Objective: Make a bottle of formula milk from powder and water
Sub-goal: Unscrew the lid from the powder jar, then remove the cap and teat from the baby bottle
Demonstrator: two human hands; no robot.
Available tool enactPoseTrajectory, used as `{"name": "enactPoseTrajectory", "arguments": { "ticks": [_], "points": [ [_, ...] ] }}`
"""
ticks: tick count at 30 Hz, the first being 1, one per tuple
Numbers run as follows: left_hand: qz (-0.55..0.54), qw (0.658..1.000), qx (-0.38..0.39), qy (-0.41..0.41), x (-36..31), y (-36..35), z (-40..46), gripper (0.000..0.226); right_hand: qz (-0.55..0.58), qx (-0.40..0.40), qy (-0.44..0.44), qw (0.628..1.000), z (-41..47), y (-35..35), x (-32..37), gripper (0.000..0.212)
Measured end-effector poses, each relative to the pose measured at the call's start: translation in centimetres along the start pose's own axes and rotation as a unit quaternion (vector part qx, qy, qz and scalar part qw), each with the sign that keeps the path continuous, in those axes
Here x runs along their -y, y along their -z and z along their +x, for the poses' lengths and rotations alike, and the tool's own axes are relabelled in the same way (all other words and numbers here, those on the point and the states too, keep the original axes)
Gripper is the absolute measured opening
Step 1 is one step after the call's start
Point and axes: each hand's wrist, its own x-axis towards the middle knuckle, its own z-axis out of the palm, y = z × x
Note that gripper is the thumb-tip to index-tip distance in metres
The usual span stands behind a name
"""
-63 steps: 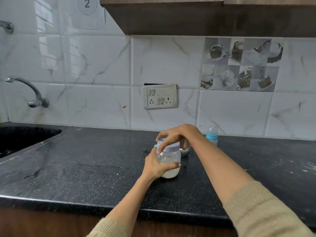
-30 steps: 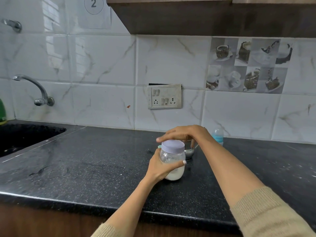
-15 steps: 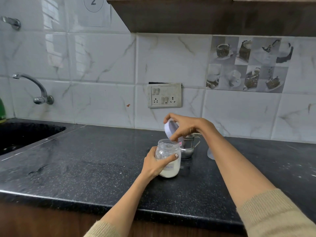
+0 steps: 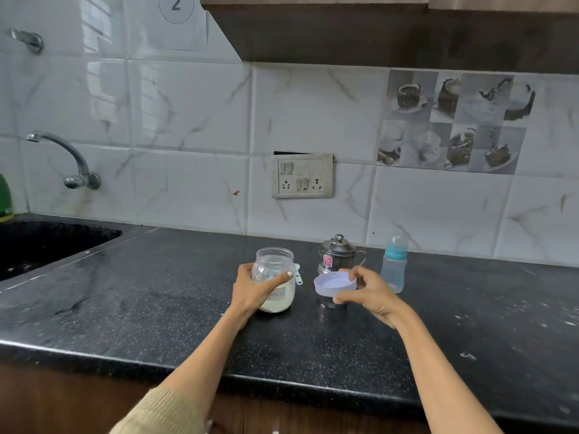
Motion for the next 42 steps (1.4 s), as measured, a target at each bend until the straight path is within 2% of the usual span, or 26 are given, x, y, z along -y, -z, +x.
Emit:
{"name": "enactPoseTrajectory", "arguments": {
  "ticks": [5, 8, 11, 19, 25, 29, 32, 38, 42],
  "points": [
    [0.027, 0.999, -0.018, 0.023, 1.0, 2.0, 2.8, 0.101, -0.103, 0.048, -0.019, 0.993, -0.2, -2.0, -0.7, 0.058],
    [0.031, 0.999, -0.022, 0.02, 0.1, 2.7, 3.1, 0.077, -0.115, 0.111, -0.005, 0.987, -0.2, -3.9, -0.7, 0.05],
    [0.033, 0.999, -0.02, 0.017, 0.1, 2.8, 4.4, 0.054, -0.116, 0.149, 0.012, 0.982, 0.0, -6.1, -0.6, 0.053],
    [0.028, 0.999, -0.011, 0.031, 0.7, 2.9, 7.8, 0.07, -0.142, 0.207, 0.031, 0.968, 1.5, -9.8, -0.2, 0.047],
    [0.011, 1.0, -0.007, 0.027, 0.5, 2.2, 8.7, 0.049, -0.126, 0.187, 0.043, 0.973, 3.5, -10.8, -0.9, 0.053],
    [0.01, 1.0, 0.005, 0.022, 0.7, 1.7, 9.3, 0.053, -0.151, 0.176, 0.042, 0.972, 4.2, -11.4, -1.4, 0.065],
    [0.014, 1.0, 0.017, 0.019, 0.6, 1.6, 9.5, 0.046, -0.16, 0.172, 0.032, 0.972, 4.2, -11.3, -1.2, 0.07],
    [0.028, 0.998, 0.058, 0.013, 0.5, 2.0, 9.7, 0.06, -0.171, 0.157, 0.036, 0.972, 4.1, -11.3, -1.5, 0.071],
    [0.039, 0.997, 0.066, 0.028, 0.5, 2.2, 9.9, 0.092, -0.172, 0.149, 0.037, 0.973, 4.0, -11.4, -1.4, 0.071]
  ]
}}
